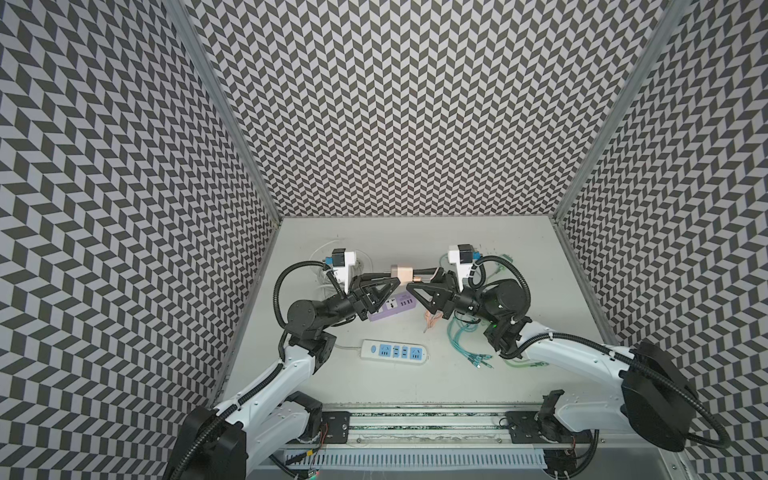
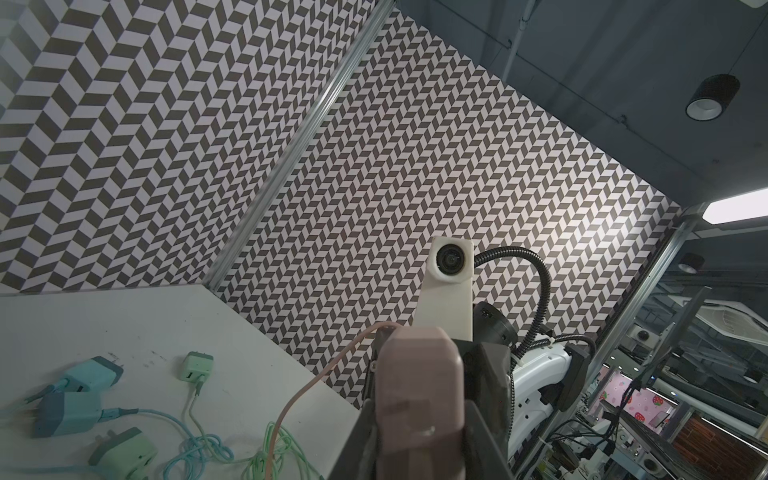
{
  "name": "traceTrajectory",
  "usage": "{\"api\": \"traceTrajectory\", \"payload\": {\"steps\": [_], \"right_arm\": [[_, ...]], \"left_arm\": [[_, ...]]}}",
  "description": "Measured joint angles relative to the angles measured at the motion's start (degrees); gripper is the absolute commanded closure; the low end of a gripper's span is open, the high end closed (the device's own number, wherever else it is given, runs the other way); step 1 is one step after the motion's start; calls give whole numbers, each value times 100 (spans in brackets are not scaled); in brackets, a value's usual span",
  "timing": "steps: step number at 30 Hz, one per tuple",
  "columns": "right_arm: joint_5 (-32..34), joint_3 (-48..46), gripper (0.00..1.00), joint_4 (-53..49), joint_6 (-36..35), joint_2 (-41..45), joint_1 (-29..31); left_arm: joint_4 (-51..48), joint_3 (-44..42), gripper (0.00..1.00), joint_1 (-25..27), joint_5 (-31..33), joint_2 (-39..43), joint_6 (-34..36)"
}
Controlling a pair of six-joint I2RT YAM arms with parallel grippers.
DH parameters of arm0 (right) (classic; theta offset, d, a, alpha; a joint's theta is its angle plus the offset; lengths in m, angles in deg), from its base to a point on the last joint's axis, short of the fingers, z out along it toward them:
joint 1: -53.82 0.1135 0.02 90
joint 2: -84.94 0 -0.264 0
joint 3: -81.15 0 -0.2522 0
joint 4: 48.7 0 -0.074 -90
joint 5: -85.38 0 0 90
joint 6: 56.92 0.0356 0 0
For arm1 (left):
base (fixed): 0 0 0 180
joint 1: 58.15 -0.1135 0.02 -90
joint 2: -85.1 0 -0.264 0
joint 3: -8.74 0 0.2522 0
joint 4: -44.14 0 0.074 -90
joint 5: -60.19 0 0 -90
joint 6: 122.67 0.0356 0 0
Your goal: Insert the plug
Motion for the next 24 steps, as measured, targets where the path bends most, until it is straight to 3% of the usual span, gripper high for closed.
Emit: {"api": "traceTrajectory", "payload": {"steps": [16,24], "right_arm": [[-9,109,74,-24,79,-94,-31],[-39,144,82,-133,46,-85,-48]], "left_arm": [[-616,186,99,70,-13,184,511],[-1005,264,83,70,-22,282,739]]}}
